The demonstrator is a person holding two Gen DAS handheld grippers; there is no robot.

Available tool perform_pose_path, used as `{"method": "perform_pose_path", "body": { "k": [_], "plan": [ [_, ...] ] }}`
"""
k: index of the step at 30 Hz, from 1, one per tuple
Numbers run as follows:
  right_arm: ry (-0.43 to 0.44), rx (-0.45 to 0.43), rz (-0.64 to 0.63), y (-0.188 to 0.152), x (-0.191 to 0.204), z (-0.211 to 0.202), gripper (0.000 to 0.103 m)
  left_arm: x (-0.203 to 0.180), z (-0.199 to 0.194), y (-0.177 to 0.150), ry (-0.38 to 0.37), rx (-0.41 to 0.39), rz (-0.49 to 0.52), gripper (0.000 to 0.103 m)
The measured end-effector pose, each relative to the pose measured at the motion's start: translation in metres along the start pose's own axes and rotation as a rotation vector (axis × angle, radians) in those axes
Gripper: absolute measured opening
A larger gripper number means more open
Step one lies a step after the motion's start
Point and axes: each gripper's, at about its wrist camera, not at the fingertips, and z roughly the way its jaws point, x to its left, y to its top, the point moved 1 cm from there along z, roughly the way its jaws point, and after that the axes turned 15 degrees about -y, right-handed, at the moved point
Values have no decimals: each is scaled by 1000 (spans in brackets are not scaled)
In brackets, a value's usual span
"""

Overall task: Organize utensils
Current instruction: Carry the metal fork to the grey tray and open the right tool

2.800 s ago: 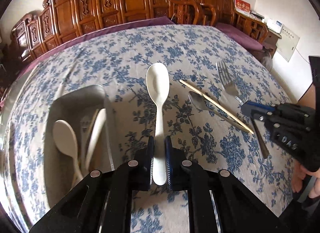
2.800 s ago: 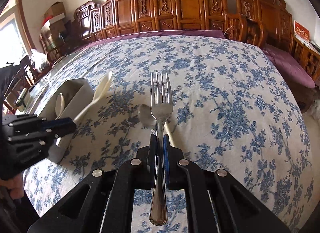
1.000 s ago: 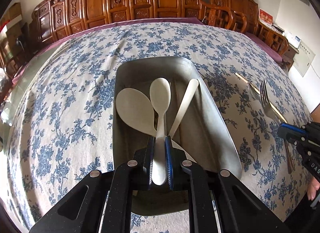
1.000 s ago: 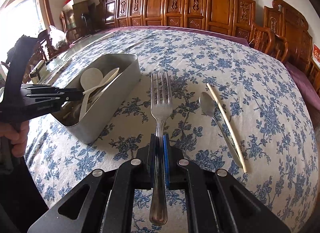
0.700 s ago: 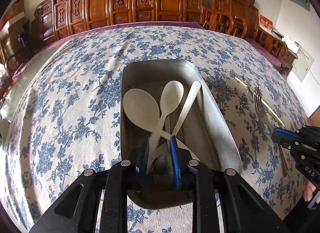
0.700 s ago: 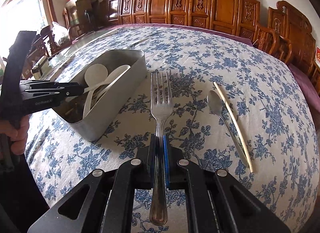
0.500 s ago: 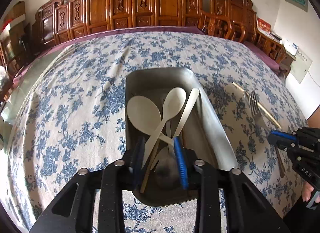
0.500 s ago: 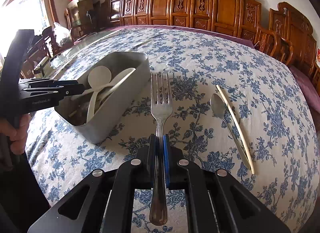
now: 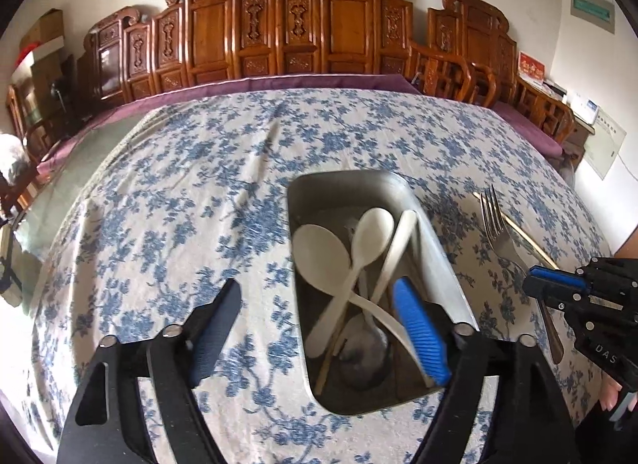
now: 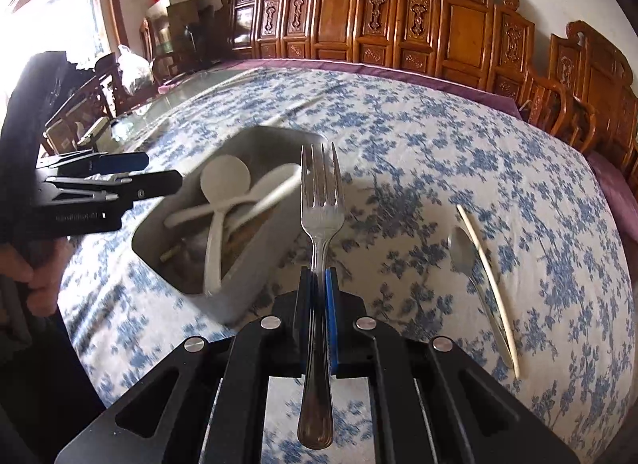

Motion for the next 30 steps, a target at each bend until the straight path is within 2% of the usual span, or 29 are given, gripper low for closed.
{"method": "perform_pose_path", "body": {
  "k": [5,10,14,22,30],
  "plan": [
    [14,-19,-21,20,17,-2,8,11,-6,3,19,-18,-15,88],
    [32,-32,-22,39,32,-1,8,25,-11,6,21,-30,-40,93],
    [49,-33,-16,51,43,5,8,34,-16,8,47,-44,-43,94],
    [77,-24,23,75,60,24,8,57,-26,12,49,-71,-100,94],
    [77,8,37,81,74,52,8,66,-30,12,55,-82,-125,94]
  ]
}}
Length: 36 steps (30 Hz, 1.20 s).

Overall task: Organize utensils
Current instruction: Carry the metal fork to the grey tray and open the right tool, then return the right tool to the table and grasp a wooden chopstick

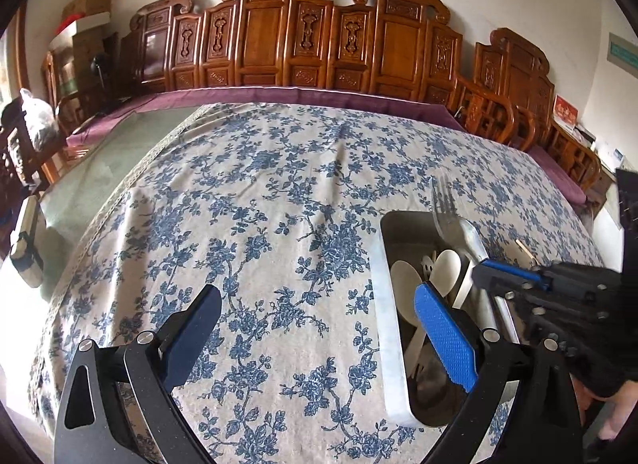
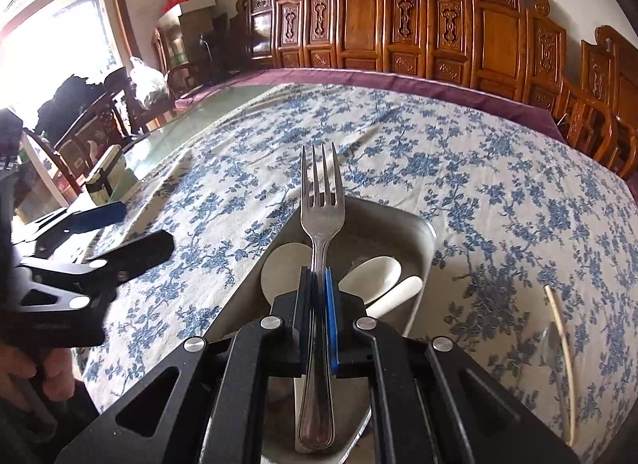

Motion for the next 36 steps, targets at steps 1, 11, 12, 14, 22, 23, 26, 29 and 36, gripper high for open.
{"method": "perform_pose_path", "body": {
  "k": [1,11,12,14,22,23,26,29,36],
  "plan": [
    [-1,8,1,-2,1,4,8,0,0,0,0,0,1,94],
    [-21,69,-10,-23,4,28,8,-4,1,0,-3,8,16,94],
    [-21,71,-9,-25,4,29,9,-5,2,0,-2,10,19,94],
    [-20,74,-6,-27,3,30,9,-7,2,-1,-3,10,22,94],
    [-11,32,10,-27,-6,19,10,-16,5,-2,-9,17,41,94],
    [-3,24,11,-26,-7,16,10,-18,6,-2,-7,19,47,94],
    [-9,-3,10,-23,-13,6,10,-22,8,-3,-11,22,54,94],
    [-11,-28,20,-21,-24,-6,10,-28,11,-4,-25,28,59,94],
    [-98,-71,25,-39,-78,-38,10,-59,20,-6,-66,42,102,94]
  ]
}}
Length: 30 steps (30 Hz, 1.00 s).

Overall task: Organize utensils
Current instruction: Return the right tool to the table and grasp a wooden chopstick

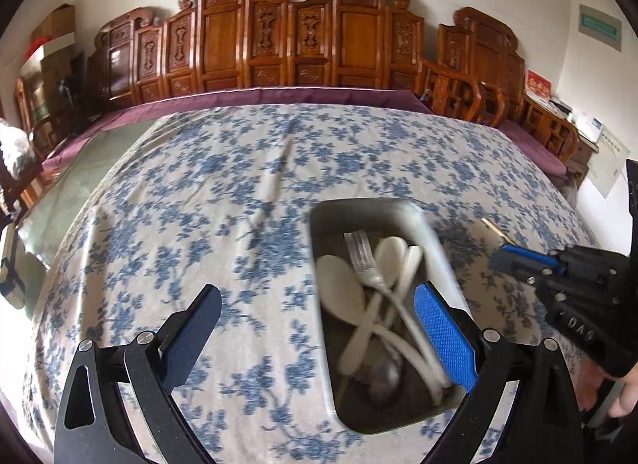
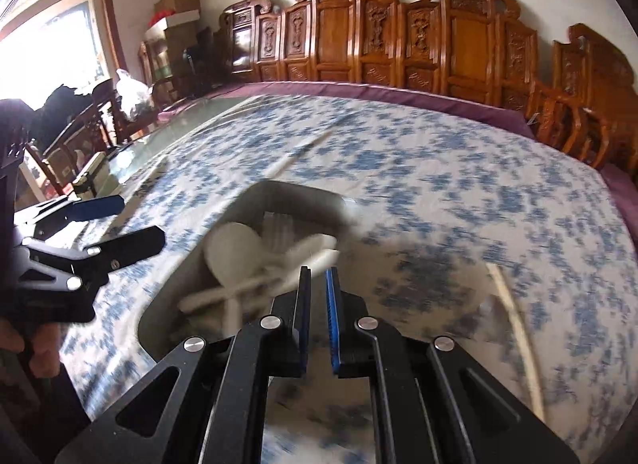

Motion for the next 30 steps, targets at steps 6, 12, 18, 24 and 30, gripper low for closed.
{"method": "perform_pose_path", "body": {
  "k": [6,12,18,24,30],
  "plan": [
    [-116,28,-13,-28,-61,-2,11,-33,15,-3,-33,29,42,94],
    [-199,60,24,-54,-117,6,22,-68,25,-8,-76,37,80,94],
    [-224,103,44,-73,-142,30,23,-92,33,-18,-105,52,106,94],
    [-203,161,37,-81,-149,50,23,-104,35,-25,-134,60,106,94],
    [-148,204,23,-73,-147,64,23,-110,37,-30,-132,67,114,94]
  ]
}}
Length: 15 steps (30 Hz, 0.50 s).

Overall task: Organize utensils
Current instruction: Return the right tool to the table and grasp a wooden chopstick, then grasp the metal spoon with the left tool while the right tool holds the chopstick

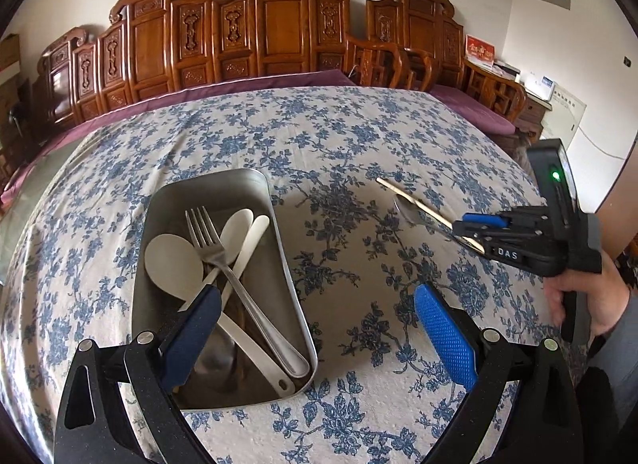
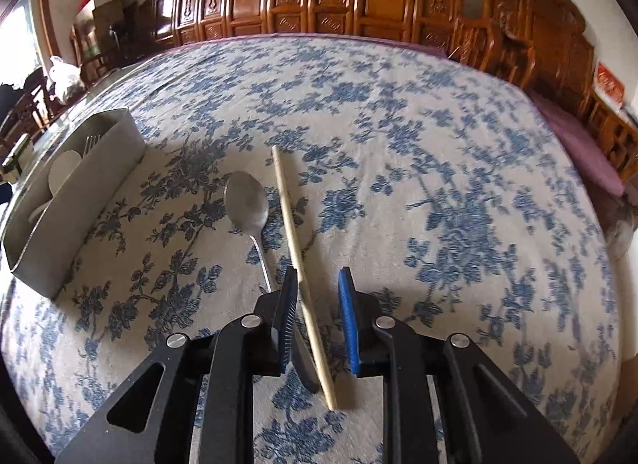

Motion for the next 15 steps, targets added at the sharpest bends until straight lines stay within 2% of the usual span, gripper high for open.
{"method": "perform_pose_path", "body": {
  "k": [3,6,15],
  "plan": [
    [-3,1,-23,4,3,3,21,-2,3,-2,5,9,6,94],
    [-14,5,-30,5,0,3,8,-6,5,-5,8,18,8,94],
    [-98,16,-15,-13,-27,-3,6,-22,12,-1,-24,41,-2,94]
  ]
}}
